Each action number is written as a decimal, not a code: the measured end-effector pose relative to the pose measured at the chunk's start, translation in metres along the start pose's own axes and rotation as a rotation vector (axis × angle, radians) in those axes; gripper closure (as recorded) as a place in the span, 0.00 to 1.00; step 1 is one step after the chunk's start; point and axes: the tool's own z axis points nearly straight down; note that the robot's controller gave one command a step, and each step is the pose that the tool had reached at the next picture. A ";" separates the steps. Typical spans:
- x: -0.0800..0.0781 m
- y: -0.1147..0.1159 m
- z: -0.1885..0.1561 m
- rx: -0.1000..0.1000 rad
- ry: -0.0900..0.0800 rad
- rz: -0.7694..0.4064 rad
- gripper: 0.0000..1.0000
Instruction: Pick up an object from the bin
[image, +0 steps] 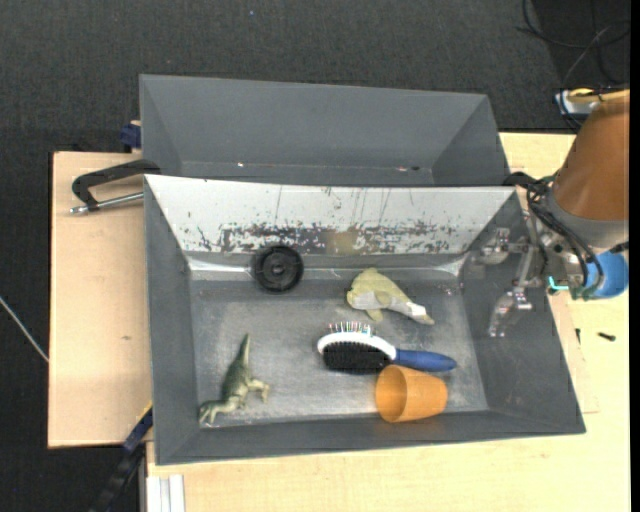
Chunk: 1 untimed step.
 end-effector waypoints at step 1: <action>-0.019 0.065 0.102 -0.002 -0.004 0.076 0.00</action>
Offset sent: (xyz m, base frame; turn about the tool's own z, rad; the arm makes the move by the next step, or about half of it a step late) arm 0.0181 0.0614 -0.1007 0.0793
